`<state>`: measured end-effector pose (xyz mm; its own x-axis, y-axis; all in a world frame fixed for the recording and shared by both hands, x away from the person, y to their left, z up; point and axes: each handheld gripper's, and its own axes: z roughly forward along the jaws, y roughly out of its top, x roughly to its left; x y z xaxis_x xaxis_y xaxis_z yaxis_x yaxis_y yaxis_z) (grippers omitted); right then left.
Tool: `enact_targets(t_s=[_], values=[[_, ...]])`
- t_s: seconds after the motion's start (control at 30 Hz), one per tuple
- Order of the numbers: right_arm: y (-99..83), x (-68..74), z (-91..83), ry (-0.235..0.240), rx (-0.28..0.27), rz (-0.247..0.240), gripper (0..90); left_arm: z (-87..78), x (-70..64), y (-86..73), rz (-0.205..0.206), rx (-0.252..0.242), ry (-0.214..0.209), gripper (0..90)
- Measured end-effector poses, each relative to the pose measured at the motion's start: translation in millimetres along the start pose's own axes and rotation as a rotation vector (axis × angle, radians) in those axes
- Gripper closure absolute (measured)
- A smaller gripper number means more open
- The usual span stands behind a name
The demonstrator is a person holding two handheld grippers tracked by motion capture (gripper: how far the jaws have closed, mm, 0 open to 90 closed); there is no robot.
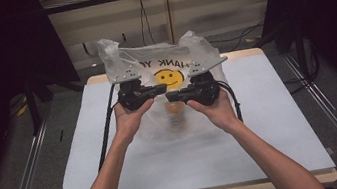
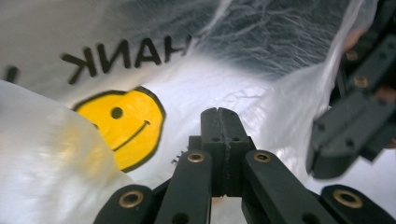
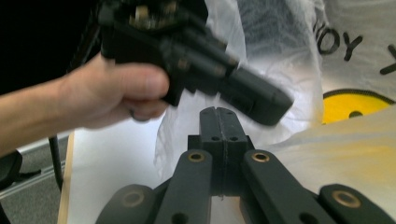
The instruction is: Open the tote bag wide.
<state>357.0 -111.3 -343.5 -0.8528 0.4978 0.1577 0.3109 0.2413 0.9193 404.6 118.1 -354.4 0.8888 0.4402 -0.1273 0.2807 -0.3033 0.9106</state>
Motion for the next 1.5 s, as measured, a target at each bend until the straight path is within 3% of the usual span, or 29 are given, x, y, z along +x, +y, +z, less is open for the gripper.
enact_targets(t_s=[0.3,0.4,0.5,0.63,0.8,1.1,1.3,1.5], values=[[-0.2,-10.5,-4.7,-0.051,-0.06,0.048,90.0,-2.2,-1.9,-19.9,-0.002,0.043,-0.009,90.0],[-1.2,-12.5,-4.3,-0.061,-0.053,0.051,90.0,-2.0,-3.2,-26.9,-0.008,0.04,-0.023,90.0],[-6.2,-17.9,-5.3,-0.086,-0.048,0.06,90.0,-1.6,-5.4,-34.5,0.017,0.069,-0.033,90.0],[-12.7,-24.5,-5.4,-0.11,-0.04,0.074,90.0,-1.2,-6.4,-44.3,-0.005,0.086,-0.024,90.0],[-25.3,-33.6,-1.6,-0.139,-0.024,0.096,90.0,-1.8,-5.0,-49.5,0.004,0.101,-0.029,90.0],[-41.1,-37.7,5.0,-0.148,0.023,0.107,90.0,-1.7,-2.5,-64.3,-0.01,0.126,-0.037,90.0],[-51.7,-42.1,1.7,-0.156,0.031,0.121,90.0,2.4,-0.6,-75.8,-0.038,0.133,-0.04,90.0],[-63.0,-46.7,1.1,-0.167,0.053,0.135,90.0,8.2,0.9,-84.7,-0.038,0.164,-0.038,90.0]])
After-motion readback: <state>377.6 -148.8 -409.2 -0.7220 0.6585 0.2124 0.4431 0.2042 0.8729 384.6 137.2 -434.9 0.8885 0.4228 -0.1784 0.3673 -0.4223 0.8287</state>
